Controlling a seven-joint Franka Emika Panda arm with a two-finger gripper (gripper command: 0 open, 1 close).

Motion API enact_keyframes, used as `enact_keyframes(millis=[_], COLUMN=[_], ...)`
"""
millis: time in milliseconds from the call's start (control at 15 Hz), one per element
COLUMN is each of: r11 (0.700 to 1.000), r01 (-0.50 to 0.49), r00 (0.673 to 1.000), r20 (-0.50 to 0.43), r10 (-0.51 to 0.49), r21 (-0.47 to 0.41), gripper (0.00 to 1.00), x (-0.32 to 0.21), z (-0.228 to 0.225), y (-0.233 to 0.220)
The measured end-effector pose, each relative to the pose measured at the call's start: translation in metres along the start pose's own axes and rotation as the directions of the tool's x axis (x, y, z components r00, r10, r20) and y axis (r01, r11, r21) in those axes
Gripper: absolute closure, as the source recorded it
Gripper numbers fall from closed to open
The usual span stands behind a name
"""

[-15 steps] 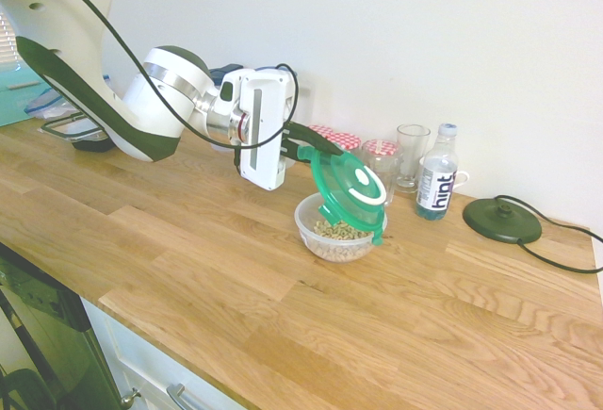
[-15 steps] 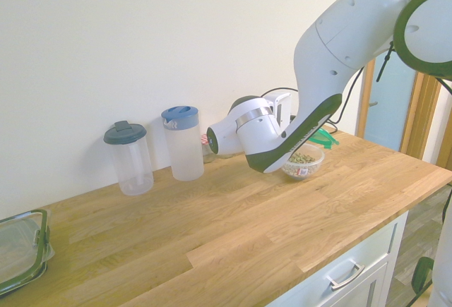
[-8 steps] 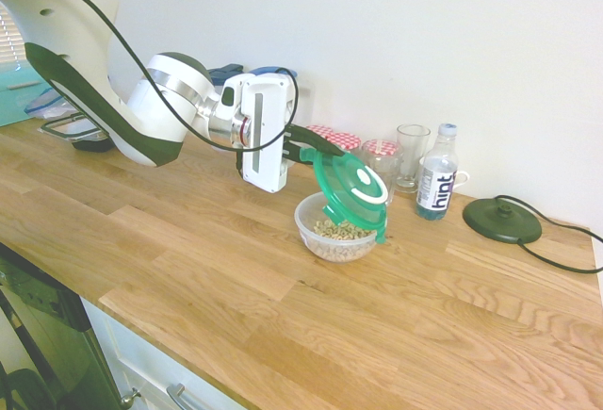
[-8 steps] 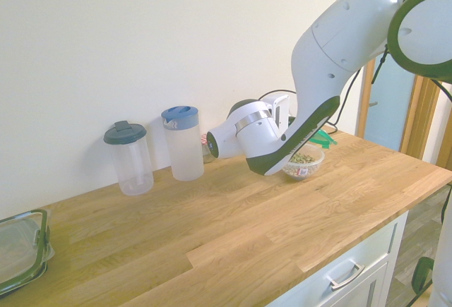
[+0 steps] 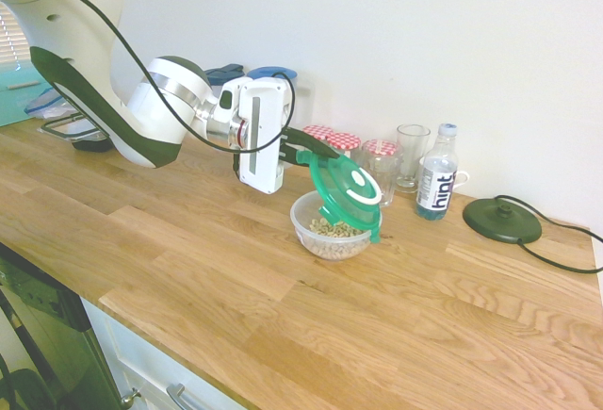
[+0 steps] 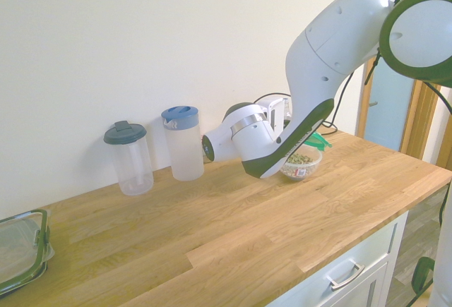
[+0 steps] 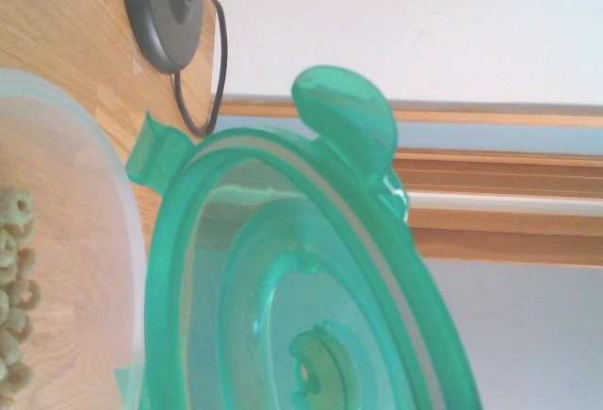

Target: Cover the lid of food container

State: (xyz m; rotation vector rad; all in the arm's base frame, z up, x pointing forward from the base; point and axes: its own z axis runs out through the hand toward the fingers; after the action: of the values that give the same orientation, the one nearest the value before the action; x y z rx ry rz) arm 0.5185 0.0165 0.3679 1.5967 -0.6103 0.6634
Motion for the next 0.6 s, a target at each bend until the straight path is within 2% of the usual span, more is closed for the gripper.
enact_keyframes(millis=[333,600], r11=[1.0,0.996], r01=[0.003,0.009], r00=[1.0,0.997], r20=[-0.006,0.081], r10=[-0.003,-0.015], r21=[0.022,0.084], gripper=[0.0,0.0], x=[-0.003,-0.017], z=[-0.009,-0.032], y=[-0.004,-0.009])
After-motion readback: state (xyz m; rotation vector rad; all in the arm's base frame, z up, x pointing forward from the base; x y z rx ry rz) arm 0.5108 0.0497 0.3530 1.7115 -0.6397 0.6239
